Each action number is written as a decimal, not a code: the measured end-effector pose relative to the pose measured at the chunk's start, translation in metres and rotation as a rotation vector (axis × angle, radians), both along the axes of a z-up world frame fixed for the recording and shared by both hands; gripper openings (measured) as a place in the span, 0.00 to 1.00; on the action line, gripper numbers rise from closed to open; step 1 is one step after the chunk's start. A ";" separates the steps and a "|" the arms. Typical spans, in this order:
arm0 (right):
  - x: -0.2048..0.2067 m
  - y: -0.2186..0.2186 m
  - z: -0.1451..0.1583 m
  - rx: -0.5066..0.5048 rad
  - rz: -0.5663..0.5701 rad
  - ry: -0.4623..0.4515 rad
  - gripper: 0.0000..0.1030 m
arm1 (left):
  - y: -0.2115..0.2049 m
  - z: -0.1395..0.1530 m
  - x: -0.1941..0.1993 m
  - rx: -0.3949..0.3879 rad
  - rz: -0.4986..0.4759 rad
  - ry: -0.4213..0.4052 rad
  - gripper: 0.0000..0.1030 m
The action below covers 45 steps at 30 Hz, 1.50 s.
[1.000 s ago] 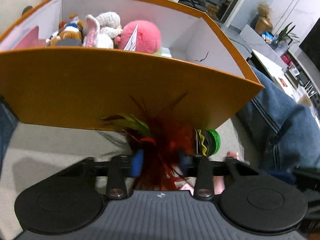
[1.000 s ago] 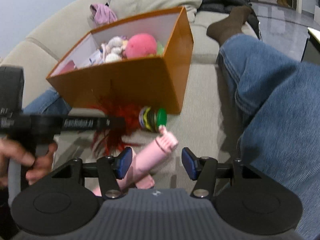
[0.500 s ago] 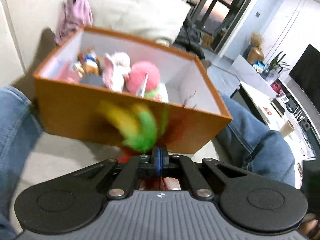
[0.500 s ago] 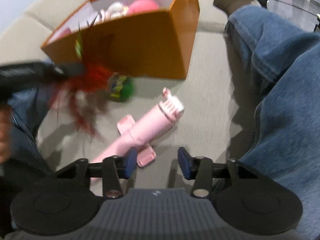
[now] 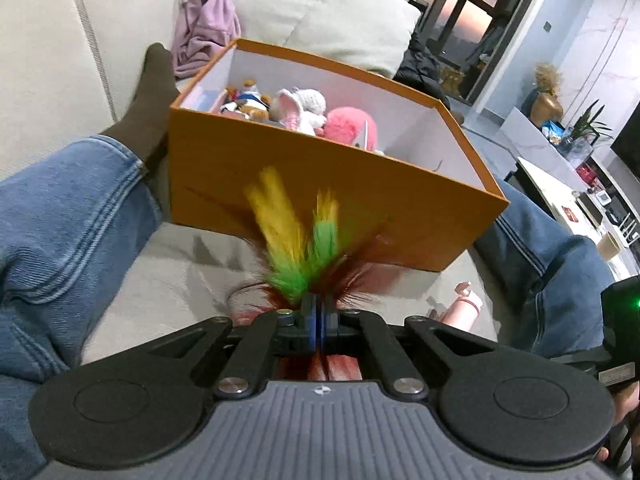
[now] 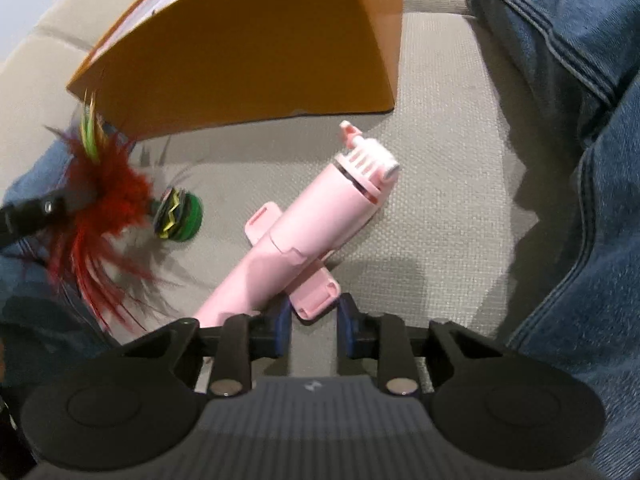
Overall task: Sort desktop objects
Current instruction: 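Grasp the pink plastic toy with the right gripper while the left holds the feather toy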
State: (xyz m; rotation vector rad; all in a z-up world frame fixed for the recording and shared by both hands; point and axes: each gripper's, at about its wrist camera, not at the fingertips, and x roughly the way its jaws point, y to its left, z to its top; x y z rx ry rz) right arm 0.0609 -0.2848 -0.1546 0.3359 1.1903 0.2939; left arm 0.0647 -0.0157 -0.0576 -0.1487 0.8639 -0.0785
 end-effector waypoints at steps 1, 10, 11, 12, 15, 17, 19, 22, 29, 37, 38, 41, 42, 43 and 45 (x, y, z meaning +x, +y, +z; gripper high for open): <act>0.000 -0.001 0.002 0.007 -0.006 -0.007 0.23 | 0.001 0.003 0.001 0.001 0.004 -0.001 0.03; -0.012 0.014 0.043 -0.055 0.033 -0.187 0.07 | -0.001 0.011 -0.006 0.053 0.010 -0.044 0.49; -0.013 0.018 0.047 -0.090 0.050 -0.207 0.06 | -0.002 0.012 -0.007 0.059 0.005 -0.053 0.55; -0.009 0.025 0.050 -0.123 0.064 -0.224 0.06 | -0.004 0.013 -0.008 0.065 -0.006 -0.062 0.55; -0.005 0.038 0.052 -0.186 0.090 -0.260 0.07 | -0.012 0.014 -0.008 0.087 -0.050 -0.069 0.57; -0.001 0.041 0.054 -0.208 0.093 -0.278 0.08 | -0.018 0.012 -0.010 0.099 -0.083 -0.070 0.62; 0.002 0.037 0.055 -0.194 0.091 -0.282 0.14 | -0.022 0.009 -0.009 0.106 -0.112 -0.062 0.66; 0.007 0.034 0.054 -0.134 0.099 -0.279 0.22 | -0.025 0.003 -0.006 0.115 -0.133 -0.040 0.68; 0.019 0.045 0.045 -0.044 0.137 -0.268 0.18 | -0.035 -0.012 0.011 0.125 -0.171 -0.010 0.69; 0.015 0.034 0.046 -0.081 0.122 -0.278 0.11 | -0.031 -0.023 0.023 0.079 -0.156 0.017 0.29; 0.014 0.033 0.047 -0.077 0.119 -0.274 0.11 | -0.028 -0.023 0.025 0.070 -0.150 0.017 0.19; 0.008 0.031 0.054 -0.095 0.114 -0.281 0.11 | -0.021 -0.023 0.025 0.035 -0.123 0.019 0.09; 0.006 0.029 0.058 -0.095 0.106 -0.286 0.11 | -0.020 -0.020 0.024 0.023 -0.117 0.013 0.08; 0.004 0.026 0.064 -0.086 0.099 -0.292 0.11 | -0.018 -0.017 0.022 0.011 -0.108 0.005 0.08; -0.001 0.019 0.078 -0.063 0.091 -0.306 0.11 | -0.013 -0.010 0.018 -0.015 -0.095 -0.016 0.08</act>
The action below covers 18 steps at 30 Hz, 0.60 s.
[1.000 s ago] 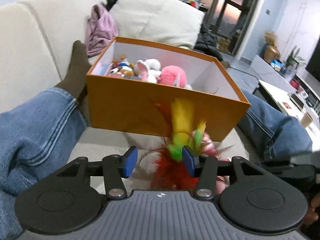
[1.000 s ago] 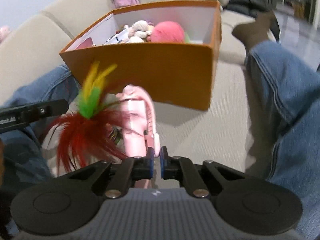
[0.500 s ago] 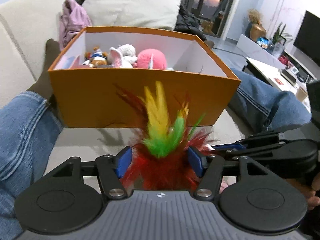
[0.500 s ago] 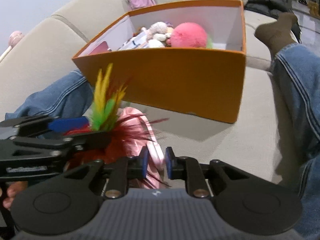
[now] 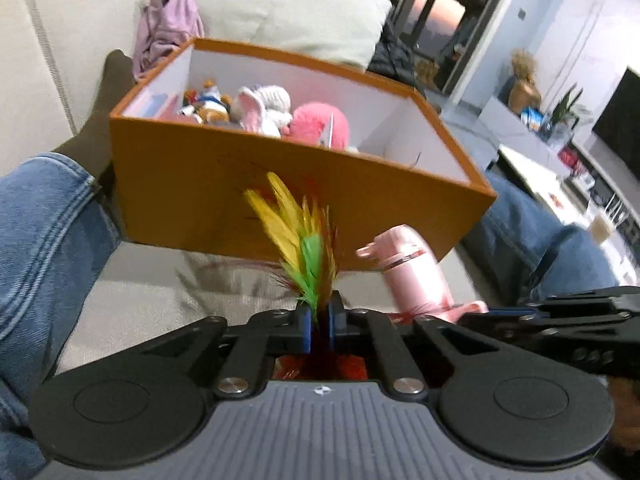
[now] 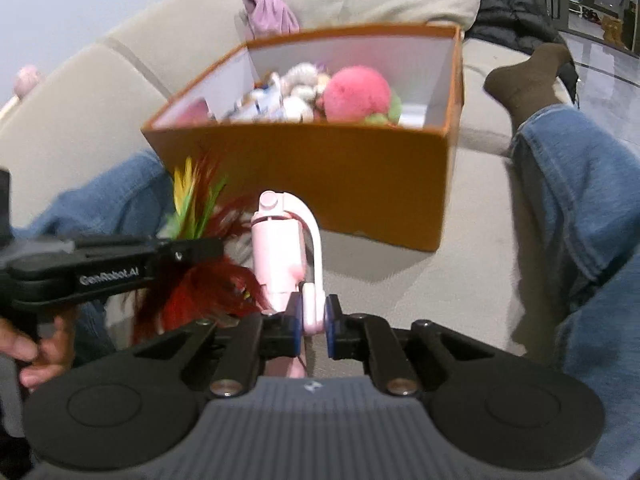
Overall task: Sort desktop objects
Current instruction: 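Grasp the pink plastic toy with the right gripper while the left holds the feather toy, then lower the pink plastic toy into the box and open the right gripper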
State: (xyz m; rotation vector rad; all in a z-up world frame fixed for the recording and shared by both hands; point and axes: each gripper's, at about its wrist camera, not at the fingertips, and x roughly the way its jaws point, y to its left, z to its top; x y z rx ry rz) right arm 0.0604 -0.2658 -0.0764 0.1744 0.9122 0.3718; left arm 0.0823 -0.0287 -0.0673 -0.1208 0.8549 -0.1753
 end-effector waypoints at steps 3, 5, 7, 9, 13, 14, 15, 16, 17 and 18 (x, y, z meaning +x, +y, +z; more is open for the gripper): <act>-0.005 -0.009 0.030 0.031 -0.009 -0.034 0.11 | 0.004 0.016 -0.007 -0.029 0.013 -0.049 0.07; -0.005 -0.013 0.049 0.050 -0.016 -0.058 0.11 | 0.006 0.027 -0.012 -0.038 0.016 -0.081 0.07; -0.001 -0.015 0.072 0.059 -0.033 -0.093 0.11 | 0.008 0.037 -0.017 -0.046 0.021 -0.109 0.07; 0.009 -0.015 0.091 0.062 -0.059 -0.112 0.11 | 0.011 0.044 -0.020 -0.047 0.031 -0.129 0.07; 0.041 -0.005 0.122 -0.001 -0.101 -0.167 0.11 | 0.014 0.053 -0.025 -0.050 0.046 -0.162 0.07; 0.052 -0.001 0.127 -0.030 -0.110 -0.181 0.11 | 0.015 0.054 -0.025 -0.051 0.049 -0.165 0.07; 0.066 0.004 0.131 -0.060 -0.126 -0.188 0.11 | 0.016 0.056 -0.025 -0.053 0.052 -0.169 0.07; 0.077 0.008 0.131 -0.090 -0.142 -0.187 0.11 | 0.018 0.056 -0.025 -0.055 0.053 -0.171 0.07; 0.090 0.013 0.130 -0.120 -0.157 -0.181 0.11 | 0.019 0.058 -0.026 -0.058 0.055 -0.173 0.07; 0.103 0.017 0.127 -0.149 -0.174 -0.173 0.11 | 0.021 0.058 -0.027 -0.060 0.057 -0.175 0.07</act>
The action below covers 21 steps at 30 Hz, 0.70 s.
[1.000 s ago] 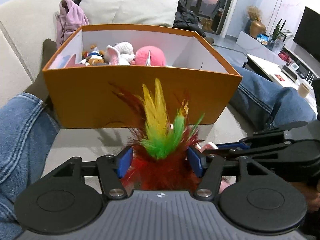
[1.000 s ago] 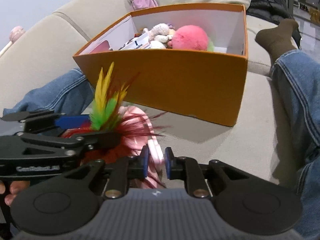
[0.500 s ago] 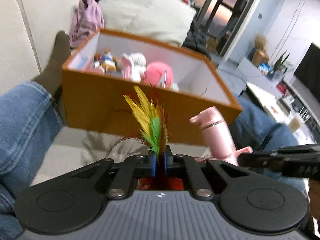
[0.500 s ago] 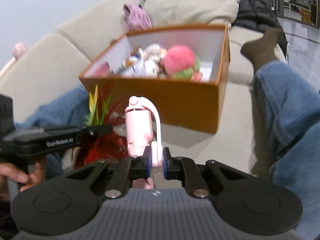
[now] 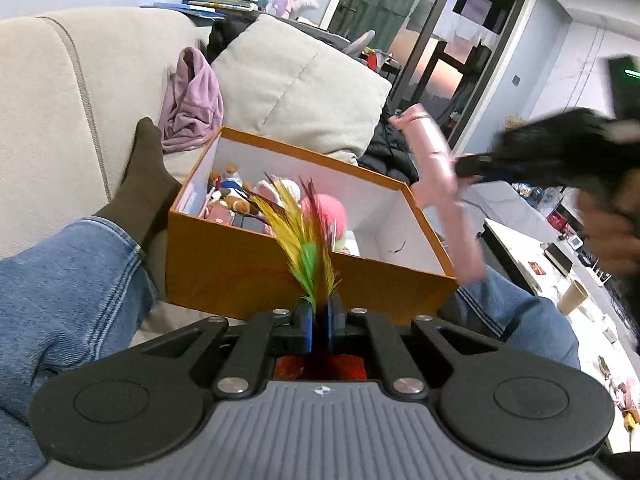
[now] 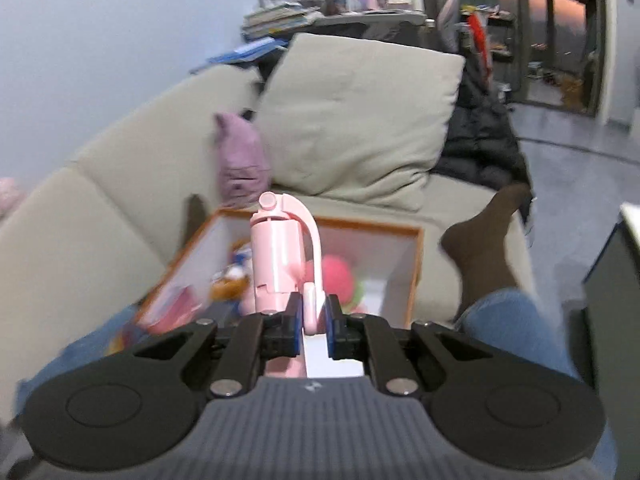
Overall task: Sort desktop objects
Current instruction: 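Lower the pink plastic toy into the box and open the right gripper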
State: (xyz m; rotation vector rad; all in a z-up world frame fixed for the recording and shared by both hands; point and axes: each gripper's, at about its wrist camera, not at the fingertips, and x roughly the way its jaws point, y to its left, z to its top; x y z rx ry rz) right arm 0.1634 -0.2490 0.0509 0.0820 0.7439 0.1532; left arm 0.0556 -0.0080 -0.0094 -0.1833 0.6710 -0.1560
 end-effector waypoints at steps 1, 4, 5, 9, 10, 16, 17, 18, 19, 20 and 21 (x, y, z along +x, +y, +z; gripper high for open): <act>0.014 0.005 -0.005 -0.035 -0.019 0.013 0.11 | 0.001 0.001 -0.001 -0.004 0.001 -0.004 0.06; 0.048 0.018 -0.028 -0.121 -0.067 0.061 0.11 | 0.009 0.002 -0.004 -0.019 0.007 -0.013 0.05; 0.059 0.022 -0.037 -0.148 -0.083 0.085 0.11 | 0.012 0.002 -0.005 -0.025 0.011 -0.018 0.04; 0.085 0.026 -0.075 -0.208 -0.156 0.201 0.07 | 0.023 0.000 -0.007 -0.049 0.018 -0.031 0.04; 0.089 0.026 -0.081 -0.219 -0.164 0.217 0.06 | 0.025 -0.001 -0.007 -0.058 0.018 -0.031 0.04; 0.099 0.029 -0.101 -0.319 -0.217 0.222 0.06 | 0.038 -0.008 -0.004 -0.090 0.025 -0.023 0.04; 0.101 0.031 -0.102 -0.344 -0.220 0.217 0.06 | 0.039 -0.008 -0.004 -0.093 0.027 -0.021 0.04; 0.103 0.032 -0.103 -0.357 -0.221 0.218 0.06 | 0.040 -0.009 -0.004 -0.094 0.027 -0.016 0.04; 0.106 0.032 -0.105 -0.367 -0.218 0.225 0.06 | 0.041 -0.010 -0.004 -0.093 0.027 -0.010 0.04; 0.109 0.033 -0.108 -0.373 -0.216 0.238 0.06 | 0.041 -0.010 -0.004 -0.090 0.026 -0.003 0.04; 0.112 0.033 -0.112 -0.379 -0.217 0.250 0.06 | 0.040 -0.011 -0.004 -0.086 0.028 0.002 0.04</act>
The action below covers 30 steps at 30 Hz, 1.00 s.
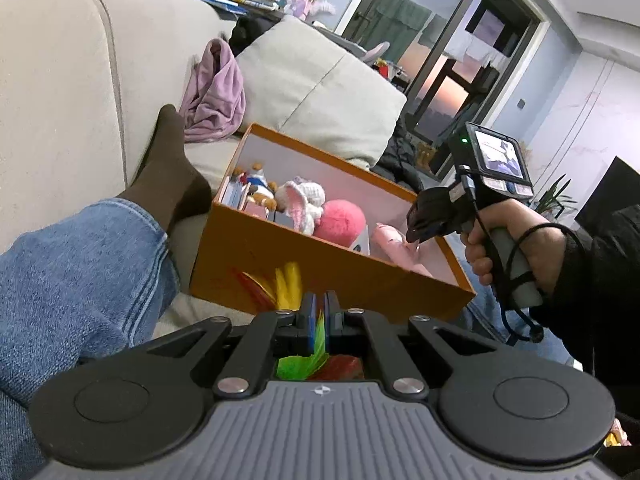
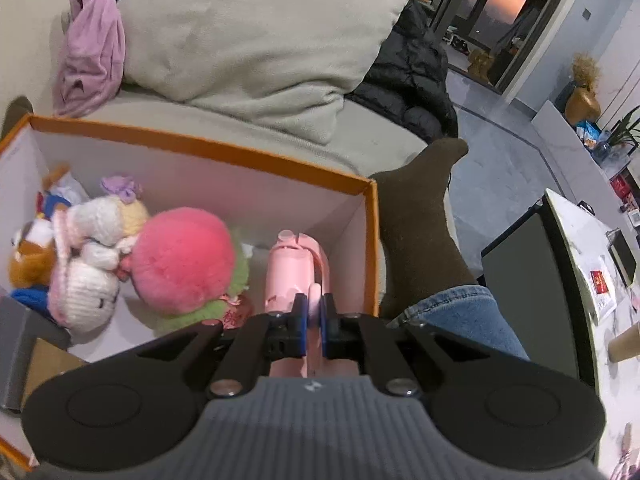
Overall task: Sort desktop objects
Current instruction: 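Lower the pink plastic toy into the box and open the right gripper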
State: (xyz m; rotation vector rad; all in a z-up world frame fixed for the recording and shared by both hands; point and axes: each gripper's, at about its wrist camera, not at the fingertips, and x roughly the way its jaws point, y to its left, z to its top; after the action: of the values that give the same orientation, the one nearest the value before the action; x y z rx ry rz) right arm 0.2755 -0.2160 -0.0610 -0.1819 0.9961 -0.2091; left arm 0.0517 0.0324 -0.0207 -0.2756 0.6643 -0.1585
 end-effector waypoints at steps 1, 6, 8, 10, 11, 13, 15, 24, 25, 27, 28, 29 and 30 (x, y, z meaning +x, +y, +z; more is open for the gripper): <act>0.002 0.000 -0.004 -0.006 -0.003 0.014 0.06 | -0.001 0.000 -0.001 0.007 0.002 0.005 0.04; 0.004 0.005 -0.016 -0.026 0.020 0.031 0.07 | -0.007 -0.003 0.001 0.057 0.000 0.037 0.05; 0.004 0.006 -0.015 0.002 0.033 0.043 0.08 | -0.010 -0.005 0.003 0.086 0.002 0.059 0.17; 0.004 0.002 -0.013 0.068 0.038 0.056 0.13 | -0.013 -0.008 0.005 0.099 -0.001 0.081 0.29; 0.003 0.002 -0.012 0.086 0.042 0.054 0.16 | -0.014 -0.010 0.007 0.105 -0.005 0.093 0.35; -0.001 0.001 -0.008 0.106 0.048 0.042 0.17 | -0.019 -0.014 0.009 0.127 -0.010 0.114 0.51; -0.006 -0.003 -0.003 0.132 0.056 0.022 0.18 | -0.024 -0.018 0.011 0.148 -0.025 0.130 0.55; -0.073 -0.040 0.037 0.320 0.124 -0.182 0.25 | -0.047 -0.050 0.035 0.254 -0.056 0.247 0.60; -0.081 -0.045 0.039 0.332 0.127 -0.208 0.26 | -0.049 -0.054 0.038 0.262 -0.054 0.257 0.60; -0.100 -0.056 0.043 0.356 0.128 -0.265 0.26 | -0.050 -0.058 0.043 0.269 -0.047 0.278 0.56; -0.109 -0.062 0.043 0.367 0.122 -0.299 0.26 | -0.051 -0.060 0.045 0.269 -0.045 0.289 0.43; -0.117 -0.067 0.043 0.370 0.111 -0.330 0.27 | -0.052 -0.062 0.047 0.272 -0.046 0.296 0.28; -0.123 -0.073 0.043 0.367 0.099 -0.358 0.27 | -0.052 -0.062 0.048 0.273 -0.042 0.305 0.24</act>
State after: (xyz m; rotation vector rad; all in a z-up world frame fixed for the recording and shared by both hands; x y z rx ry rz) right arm 0.1521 -0.2889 -0.0181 0.1384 0.6519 0.0346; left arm 0.1000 -0.0195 -0.0832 -0.0220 0.9841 -0.0645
